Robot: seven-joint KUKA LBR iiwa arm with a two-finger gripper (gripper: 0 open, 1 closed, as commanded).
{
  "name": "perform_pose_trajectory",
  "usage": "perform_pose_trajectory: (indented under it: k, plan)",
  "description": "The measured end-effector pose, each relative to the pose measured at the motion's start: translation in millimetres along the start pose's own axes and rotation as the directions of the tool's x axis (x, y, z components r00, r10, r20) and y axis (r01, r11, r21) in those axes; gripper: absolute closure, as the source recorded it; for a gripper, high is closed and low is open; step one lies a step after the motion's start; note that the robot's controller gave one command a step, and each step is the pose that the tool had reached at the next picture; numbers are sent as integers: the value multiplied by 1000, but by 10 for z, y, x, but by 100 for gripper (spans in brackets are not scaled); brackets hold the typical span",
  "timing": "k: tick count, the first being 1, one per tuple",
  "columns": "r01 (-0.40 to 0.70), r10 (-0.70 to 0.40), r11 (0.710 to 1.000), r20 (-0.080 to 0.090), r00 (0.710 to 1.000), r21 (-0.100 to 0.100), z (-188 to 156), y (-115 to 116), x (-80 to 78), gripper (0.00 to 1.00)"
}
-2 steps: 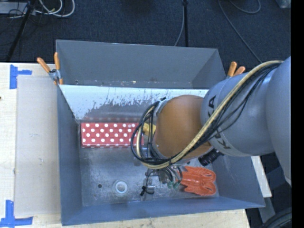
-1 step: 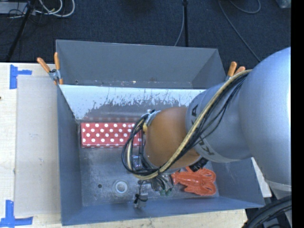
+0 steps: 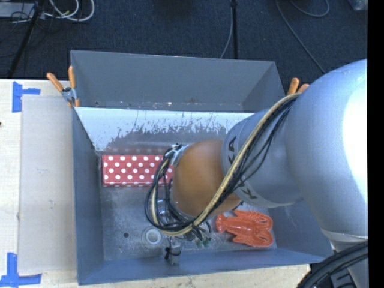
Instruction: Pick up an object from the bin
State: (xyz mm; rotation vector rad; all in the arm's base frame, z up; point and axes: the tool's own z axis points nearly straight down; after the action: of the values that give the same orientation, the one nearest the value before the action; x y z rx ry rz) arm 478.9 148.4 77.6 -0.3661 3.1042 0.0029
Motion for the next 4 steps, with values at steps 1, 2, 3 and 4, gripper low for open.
perform_pose_trajectory:
  k: [1, 2, 3, 4]
  plan:
    - [127, -127, 992, 8, 992, -4, 32, 40, 6, 100]
    - [125, -125, 992, 8, 992, -4, 31, 37, 5, 100]
    - [115, -115, 993, -13, 993, -4, -339, 10, 59, 100]
    - [110, -110, 994, -4, 994, -5, -935, 31, -58, 100]
